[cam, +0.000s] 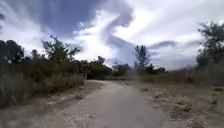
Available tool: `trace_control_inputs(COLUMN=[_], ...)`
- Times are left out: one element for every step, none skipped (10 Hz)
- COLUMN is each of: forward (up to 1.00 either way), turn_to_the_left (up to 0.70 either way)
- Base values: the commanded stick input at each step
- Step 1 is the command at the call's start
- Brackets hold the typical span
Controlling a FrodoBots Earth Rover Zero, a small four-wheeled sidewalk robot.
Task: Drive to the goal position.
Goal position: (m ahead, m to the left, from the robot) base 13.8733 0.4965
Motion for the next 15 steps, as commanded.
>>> trace_control_inputs(forward=[0.45,0.45,0.45,0.45,0.45,0.45,0.45,0.45,0.45,0.45,0.45,0.45,0.45,0.45,0.45], turn_to_the_left=[0.00,0.00,0.00,0.00,0.00,0.00,0.00,0.00,0.00,0.00,0.00,0.00,0.00,0.00,0.00])
